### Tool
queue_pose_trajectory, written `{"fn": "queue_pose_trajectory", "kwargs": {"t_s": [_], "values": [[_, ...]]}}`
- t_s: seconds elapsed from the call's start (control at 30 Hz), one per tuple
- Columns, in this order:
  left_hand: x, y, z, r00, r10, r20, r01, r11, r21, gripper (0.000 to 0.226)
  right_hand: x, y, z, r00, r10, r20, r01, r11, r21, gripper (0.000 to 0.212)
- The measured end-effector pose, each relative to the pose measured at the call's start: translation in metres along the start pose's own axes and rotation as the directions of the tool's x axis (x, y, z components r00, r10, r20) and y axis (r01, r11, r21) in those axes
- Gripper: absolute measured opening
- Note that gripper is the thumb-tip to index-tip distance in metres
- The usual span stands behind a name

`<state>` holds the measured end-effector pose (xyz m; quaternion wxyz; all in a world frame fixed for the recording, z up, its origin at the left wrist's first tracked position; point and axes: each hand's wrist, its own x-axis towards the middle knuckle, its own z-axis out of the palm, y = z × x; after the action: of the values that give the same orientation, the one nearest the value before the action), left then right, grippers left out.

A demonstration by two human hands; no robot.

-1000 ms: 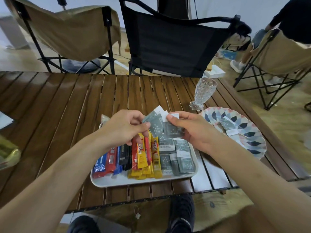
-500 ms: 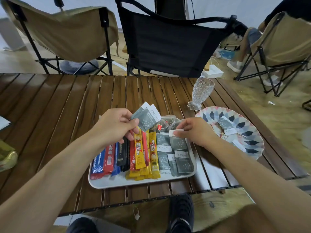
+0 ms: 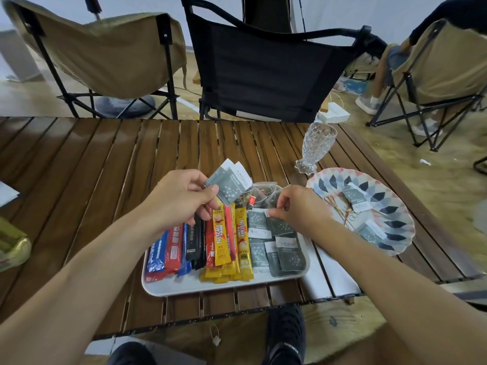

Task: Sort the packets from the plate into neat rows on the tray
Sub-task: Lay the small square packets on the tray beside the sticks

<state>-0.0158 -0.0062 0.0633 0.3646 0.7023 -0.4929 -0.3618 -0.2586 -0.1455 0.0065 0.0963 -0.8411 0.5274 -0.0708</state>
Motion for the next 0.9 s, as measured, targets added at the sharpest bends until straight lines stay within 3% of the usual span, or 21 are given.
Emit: {"fn": "queue_pose_trajectory", "kwargs": {"t_s": [0.1, 0.17, 0.23, 0.3, 0.77, 0.83, 0.9], "values": [[-0.002, 0.0, -0.002, 1.0, 0.001, 0.005, -0.001, 1.0, -0.003, 0.015, 0.001, -0.002, -0.003, 1.0, 0.009, 0.013, -0.01, 0.999, 0.05, 0.034], [-0.003, 0.0, -0.003, 1.0, 0.001, 0.013, -0.001, 1.0, -0.005, 0.016, -0.002, -0.011, -0.015, 0.998, 0.02, 0.054, -0.036, 0.949, 0.313, 0.036], [-0.003, 0.0, -0.002, 1.0, -0.003, 0.024, 0.003, 1.0, -0.008, 0.016, -0.01, -0.026, -0.03, 0.991, -0.013, 0.131, -0.076, 0.758, 0.648, 0.032], [-0.003, 0.002, -0.001, 0.999, -0.004, 0.042, 0.004, 1.0, -0.001, 0.016, -0.02, -0.039, -0.042, 0.983, -0.083, 0.166, -0.085, 0.595, 0.799, 0.03], [-0.006, 0.011, 0.007, 0.991, 0.062, 0.118, -0.063, 0.998, 0.008, 0.022, -0.013, -0.03, -0.039, 0.964, -0.105, 0.245, -0.197, 0.339, 0.92, 0.016], [-0.004, 0.009, 0.007, 0.994, 0.06, 0.091, -0.06, 0.998, -0.001, 0.023, -0.011, -0.022, -0.042, 0.968, -0.088, 0.237, -0.188, 0.378, 0.907, 0.014], [-0.002, 0.006, 0.005, 0.997, 0.053, 0.056, -0.053, 0.999, -0.001, 0.023, -0.008, -0.006, -0.044, 0.97, -0.095, 0.224, -0.114, 0.635, 0.764, 0.012]]}}
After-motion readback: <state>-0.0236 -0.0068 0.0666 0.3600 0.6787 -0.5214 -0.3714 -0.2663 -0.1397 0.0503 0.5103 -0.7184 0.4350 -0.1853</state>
